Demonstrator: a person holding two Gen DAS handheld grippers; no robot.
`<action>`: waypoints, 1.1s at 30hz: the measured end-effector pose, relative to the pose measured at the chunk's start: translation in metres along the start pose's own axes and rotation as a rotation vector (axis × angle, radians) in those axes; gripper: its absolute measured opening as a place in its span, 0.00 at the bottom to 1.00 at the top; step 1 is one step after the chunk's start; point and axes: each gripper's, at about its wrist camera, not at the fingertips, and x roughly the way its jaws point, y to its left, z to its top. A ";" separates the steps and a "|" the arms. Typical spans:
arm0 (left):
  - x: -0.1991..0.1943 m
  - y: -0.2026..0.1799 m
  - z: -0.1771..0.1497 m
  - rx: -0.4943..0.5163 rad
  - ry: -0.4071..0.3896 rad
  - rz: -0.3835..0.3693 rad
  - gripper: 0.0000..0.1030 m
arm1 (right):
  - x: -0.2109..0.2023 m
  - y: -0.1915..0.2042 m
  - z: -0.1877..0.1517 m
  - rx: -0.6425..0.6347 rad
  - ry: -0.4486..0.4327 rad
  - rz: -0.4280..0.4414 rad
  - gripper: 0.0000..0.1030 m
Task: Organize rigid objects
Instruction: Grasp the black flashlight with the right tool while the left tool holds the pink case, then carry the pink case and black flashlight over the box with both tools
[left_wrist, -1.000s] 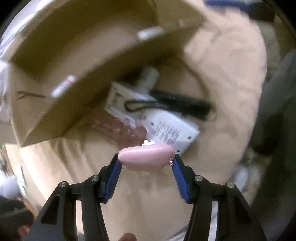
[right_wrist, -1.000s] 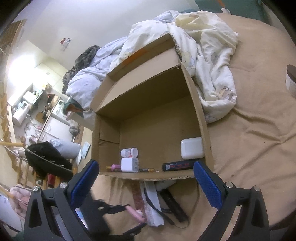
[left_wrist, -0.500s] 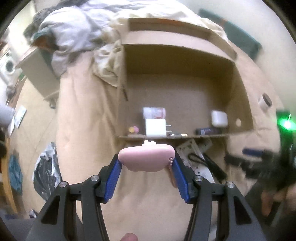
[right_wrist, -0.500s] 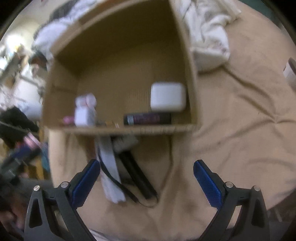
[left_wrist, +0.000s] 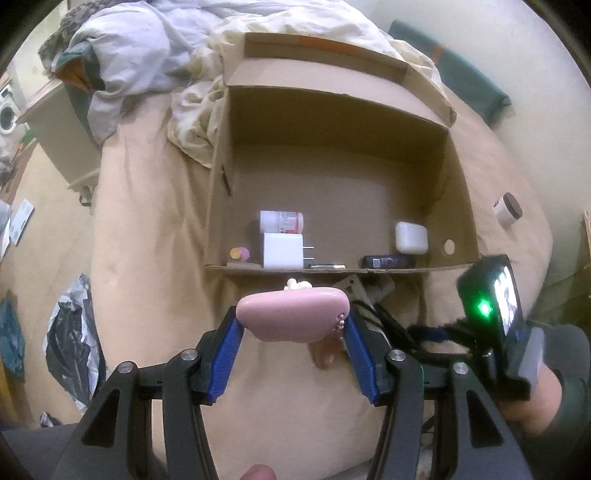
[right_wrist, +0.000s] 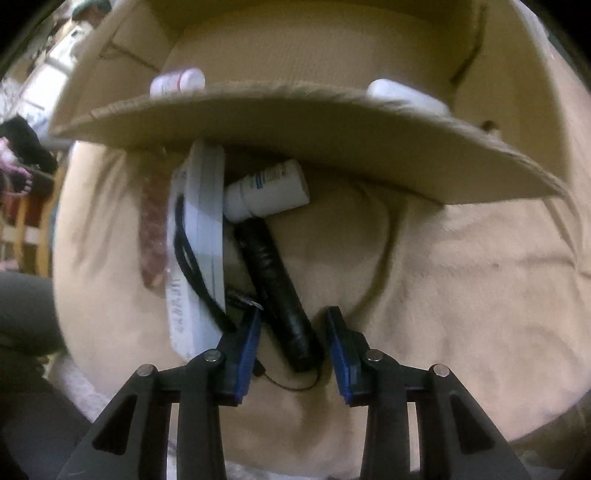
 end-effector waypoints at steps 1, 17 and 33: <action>0.000 -0.001 0.000 0.002 0.000 0.002 0.50 | -0.003 0.001 0.001 -0.001 -0.012 0.002 0.30; 0.001 0.008 0.001 -0.021 -0.017 0.052 0.50 | -0.074 0.006 -0.027 0.021 -0.215 0.117 0.20; -0.021 0.010 0.008 -0.043 -0.092 0.058 0.50 | -0.186 0.017 -0.032 0.010 -0.501 0.245 0.20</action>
